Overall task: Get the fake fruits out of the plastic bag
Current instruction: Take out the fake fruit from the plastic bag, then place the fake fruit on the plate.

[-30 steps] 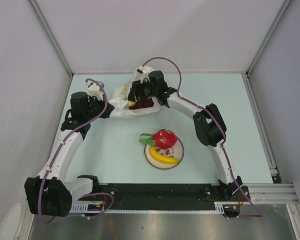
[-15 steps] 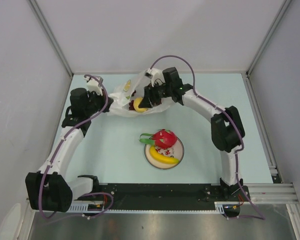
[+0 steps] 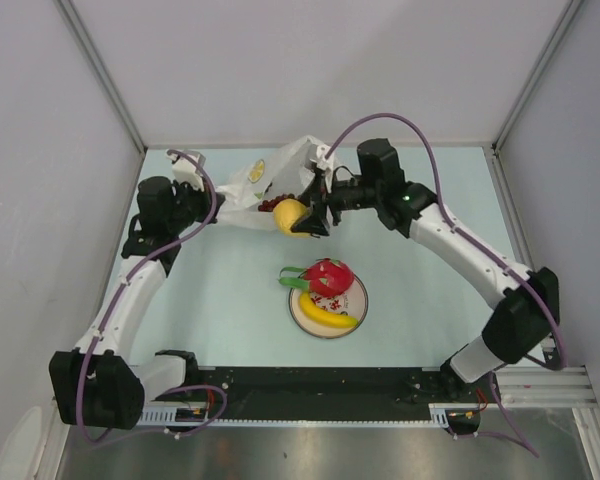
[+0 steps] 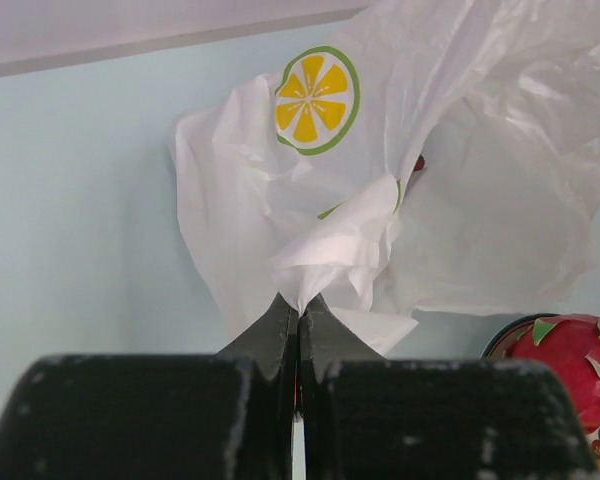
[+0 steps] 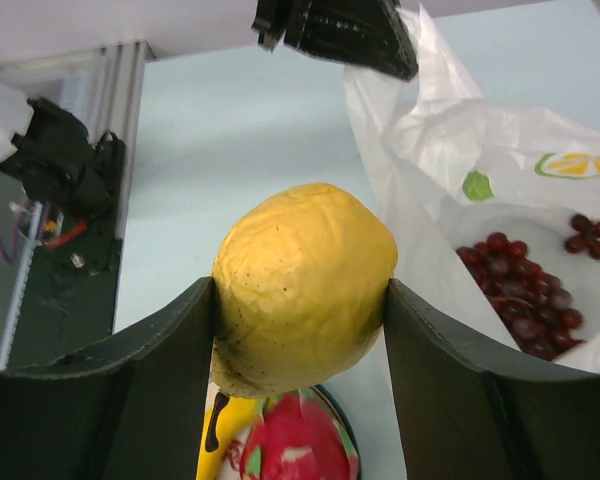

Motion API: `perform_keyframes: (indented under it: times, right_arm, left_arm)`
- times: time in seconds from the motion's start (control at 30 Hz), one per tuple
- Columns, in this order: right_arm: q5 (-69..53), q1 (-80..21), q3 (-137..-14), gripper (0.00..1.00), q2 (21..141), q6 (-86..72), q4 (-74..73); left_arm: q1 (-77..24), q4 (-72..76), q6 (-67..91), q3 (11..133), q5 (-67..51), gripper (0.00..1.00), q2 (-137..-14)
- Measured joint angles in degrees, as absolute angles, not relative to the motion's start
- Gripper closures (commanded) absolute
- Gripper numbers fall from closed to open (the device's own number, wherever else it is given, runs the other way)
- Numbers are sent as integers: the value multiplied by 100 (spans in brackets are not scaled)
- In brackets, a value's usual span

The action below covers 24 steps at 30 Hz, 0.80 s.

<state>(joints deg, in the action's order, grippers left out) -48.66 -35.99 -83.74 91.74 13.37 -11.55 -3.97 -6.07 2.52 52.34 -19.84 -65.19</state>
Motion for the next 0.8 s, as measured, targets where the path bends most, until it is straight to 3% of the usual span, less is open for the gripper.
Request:
perform_keyframes:
  times: [0.43,0.8]
  right_arm:
    - [-3852,-3105,-6694,70,6423,3518,-4121]
    - [-3341,-3144,-4624,71,5339,5389,-4473]
  left_arm:
    - [-395,-473,770,5054,-2222,100,-5710]
    - [-314,-567,834,4991,-2335,100,-5153]
